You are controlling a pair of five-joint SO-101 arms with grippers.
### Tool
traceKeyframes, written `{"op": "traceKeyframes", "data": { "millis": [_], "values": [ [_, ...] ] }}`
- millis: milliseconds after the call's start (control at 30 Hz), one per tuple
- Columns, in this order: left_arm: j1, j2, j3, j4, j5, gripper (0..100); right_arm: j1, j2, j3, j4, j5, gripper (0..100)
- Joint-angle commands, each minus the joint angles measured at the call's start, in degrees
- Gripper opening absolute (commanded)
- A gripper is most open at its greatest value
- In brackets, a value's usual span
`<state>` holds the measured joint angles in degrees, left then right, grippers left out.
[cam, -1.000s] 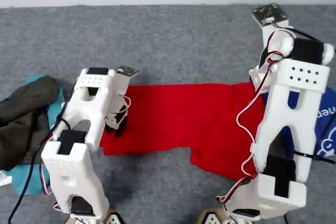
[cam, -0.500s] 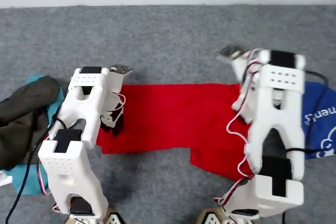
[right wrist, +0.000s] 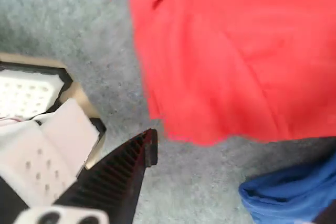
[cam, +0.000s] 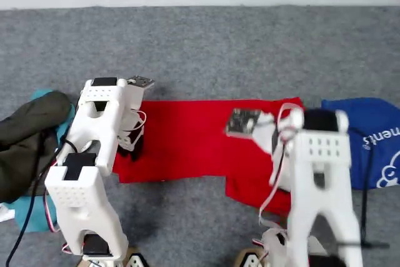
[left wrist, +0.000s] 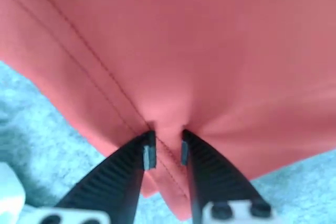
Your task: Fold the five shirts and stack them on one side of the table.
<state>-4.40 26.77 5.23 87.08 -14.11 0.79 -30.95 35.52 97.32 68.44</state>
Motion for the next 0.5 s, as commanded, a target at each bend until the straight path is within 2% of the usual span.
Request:
{"op": "traceKeyframes", "data": {
  "millis": [0, 167, 367, 467],
  "values": [
    [-1.32, -0.35, -1.63, 0.35, -0.97, 9, 3.56, -4.88, 9.67, -6.81, 3.16, 51.1],
    [-0.97, -2.02, -5.32, 4.66, -0.97, 9, 5.93, -5.32, 12.40, -5.05, 3.87, 49.5],
    [0.62, -10.81, -18.15, 13.71, -0.97, 10, 6.64, -5.41, 11.25, -4.88, 5.80, 30.4],
    [1.32, -14.95, -17.71, 13.54, -0.88, 10, 9.19, -5.41, 12.04, -3.38, 9.85, 29.9]
  ]
}}
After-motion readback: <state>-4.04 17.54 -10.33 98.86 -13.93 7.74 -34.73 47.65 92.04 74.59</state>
